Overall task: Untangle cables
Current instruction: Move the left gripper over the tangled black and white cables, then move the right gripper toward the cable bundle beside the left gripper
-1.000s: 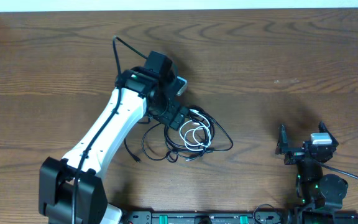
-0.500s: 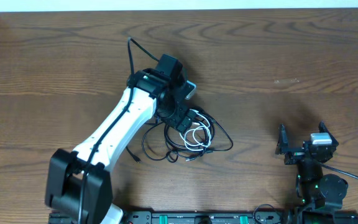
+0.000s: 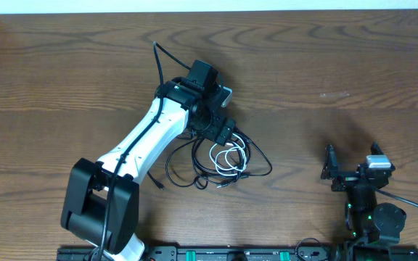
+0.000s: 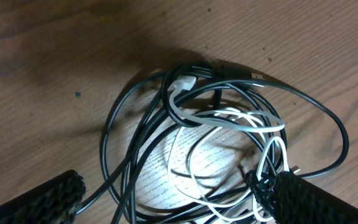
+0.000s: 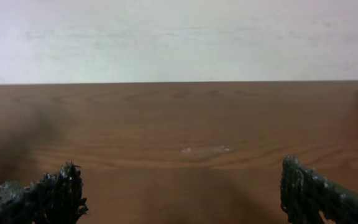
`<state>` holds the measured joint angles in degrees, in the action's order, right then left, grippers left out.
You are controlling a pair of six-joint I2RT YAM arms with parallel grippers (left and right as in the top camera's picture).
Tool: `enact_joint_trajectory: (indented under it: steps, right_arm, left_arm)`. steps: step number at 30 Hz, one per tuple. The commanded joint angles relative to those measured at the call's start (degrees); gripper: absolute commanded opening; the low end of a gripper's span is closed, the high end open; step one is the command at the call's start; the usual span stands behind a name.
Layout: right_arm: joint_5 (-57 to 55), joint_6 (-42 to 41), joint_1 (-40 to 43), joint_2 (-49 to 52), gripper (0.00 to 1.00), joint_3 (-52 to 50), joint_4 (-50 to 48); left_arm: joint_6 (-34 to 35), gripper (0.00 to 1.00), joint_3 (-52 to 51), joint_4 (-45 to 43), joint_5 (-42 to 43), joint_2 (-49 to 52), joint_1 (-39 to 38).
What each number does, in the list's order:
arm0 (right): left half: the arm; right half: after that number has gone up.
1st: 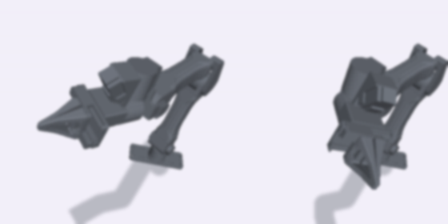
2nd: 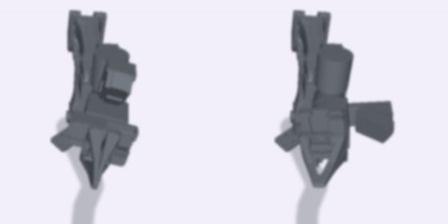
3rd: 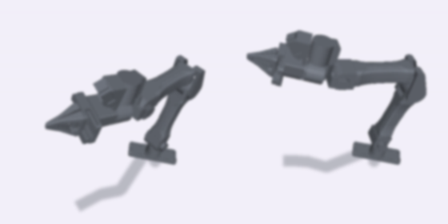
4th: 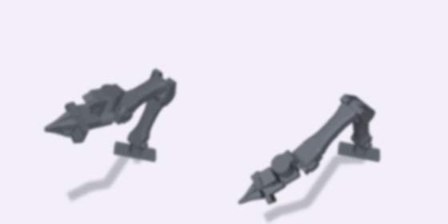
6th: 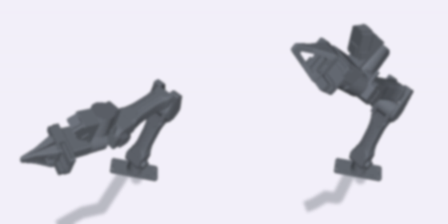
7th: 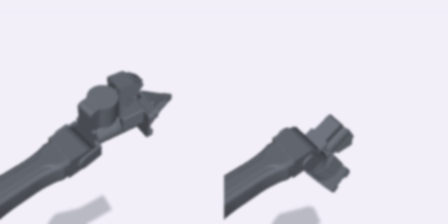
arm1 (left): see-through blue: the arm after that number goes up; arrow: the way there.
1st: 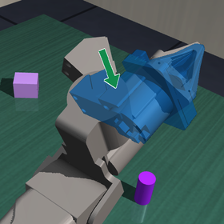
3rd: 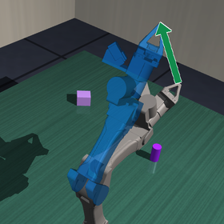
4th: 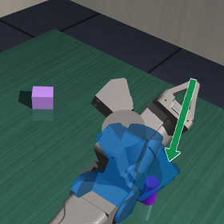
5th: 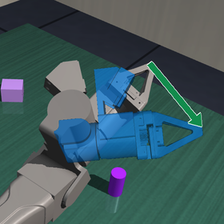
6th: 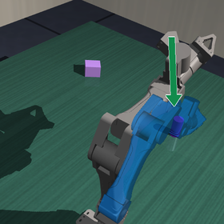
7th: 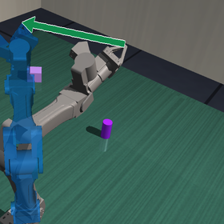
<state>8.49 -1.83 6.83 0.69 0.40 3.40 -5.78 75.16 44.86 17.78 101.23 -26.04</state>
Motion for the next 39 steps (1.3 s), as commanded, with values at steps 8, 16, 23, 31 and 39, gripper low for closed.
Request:
enact_joint_trajectory:
  steps: [8, 16, 23, 31, 39]
  right_arm:
    - [0.0, -13.7, -0.5, -0.3, 0.99, 0.0, 0.2]
    - [0.0, -15.2, -0.5, -0.3, 0.99, 3.1, 1.7]
    - [0.2, -16.3, -0.5, 3.2, 0.99, 8.9, 8.0]
    - [4.3, -15.9, -0.5, 17.7, 0.99, 18.4, 8.5]
    - [13.1, -13.5, -0.5, 37.2, 0.99, 32.1, 13.2]
  left_arm:
    - [1.6, 0.98, 0.9, 0.0, 0.6, 5.2, -0.2]
    - [1.6, 0.98, 0.9, -0.9, -2.0, 6.3, -0.2]
    - [1.6, 0.97, 0.9, -2.8, -2.4, 6.3, -0.2]
    - [1.6, 0.98, 0.9, -2.8, -2.4, 6.6, -0.2]
    - [1.6, 0.98, 0.9, -2.8, -2.4, 6.7, -0.2]
